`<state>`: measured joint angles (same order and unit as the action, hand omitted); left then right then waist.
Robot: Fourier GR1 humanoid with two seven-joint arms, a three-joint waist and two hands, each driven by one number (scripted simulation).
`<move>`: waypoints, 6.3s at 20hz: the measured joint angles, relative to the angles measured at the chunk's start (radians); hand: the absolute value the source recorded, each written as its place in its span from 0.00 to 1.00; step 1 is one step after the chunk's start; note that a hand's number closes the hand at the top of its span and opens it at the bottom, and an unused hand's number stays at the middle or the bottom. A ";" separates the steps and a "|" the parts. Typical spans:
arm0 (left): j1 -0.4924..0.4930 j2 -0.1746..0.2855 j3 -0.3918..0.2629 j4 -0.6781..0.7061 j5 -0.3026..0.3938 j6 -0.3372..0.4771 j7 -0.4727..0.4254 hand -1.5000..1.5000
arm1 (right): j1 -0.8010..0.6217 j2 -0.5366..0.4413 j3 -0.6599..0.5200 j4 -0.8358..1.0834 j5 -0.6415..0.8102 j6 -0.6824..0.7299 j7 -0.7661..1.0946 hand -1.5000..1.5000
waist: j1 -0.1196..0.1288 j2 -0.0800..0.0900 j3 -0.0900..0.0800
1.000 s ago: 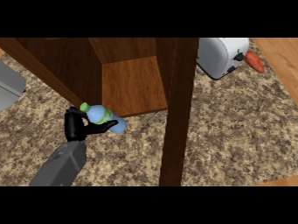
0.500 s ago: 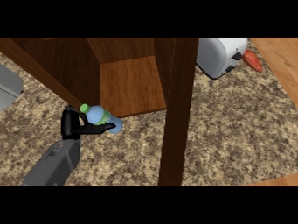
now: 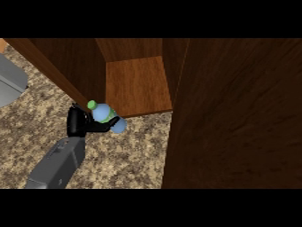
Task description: Pick up the bottled water, place it into the cabinet and close the cabinet
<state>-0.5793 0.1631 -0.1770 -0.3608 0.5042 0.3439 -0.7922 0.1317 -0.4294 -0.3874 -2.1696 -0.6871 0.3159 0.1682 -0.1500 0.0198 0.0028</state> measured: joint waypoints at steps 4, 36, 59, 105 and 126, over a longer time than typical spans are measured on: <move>-0.013 -0.016 0.005 0.025 0.010 -0.021 0.006 1.00 | 0.011 -0.004 -0.008 -0.006 0.005 0.009 -0.001 0.00 | 0.018 -0.004 -0.001; 0.129 -0.103 -0.140 -0.129 0.051 -0.517 0.015 0.00 | 0.117 -0.040 0.060 -0.157 -0.040 0.039 0.091 1.00 | 0.151 -0.037 -0.005; 0.620 0.365 -0.082 -0.891 0.108 -0.605 0.062 0.00 | -0.058 0.007 0.636 -0.184 -0.005 -0.148 0.199 1.00 | 0.191 -0.044 -0.006; 1.024 0.575 0.221 -1.565 0.333 -0.590 0.373 0.00 | -1.098 0.425 0.912 0.794 -0.022 -0.356 0.142 1.00 | 0.176 -0.027 -0.009; 1.015 0.545 0.223 -1.608 0.315 -0.585 0.417 0.00 | -1.151 0.384 0.832 0.999 0.131 -0.350 -0.038 0.00 | 0.186 -0.042 -0.030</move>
<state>0.4356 0.7081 0.0462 -1.9688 0.8195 -0.2407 -0.3748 -1.0193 -0.0457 0.4441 -1.1706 -0.5557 -0.0337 0.1306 0.0359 -0.0222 -0.0268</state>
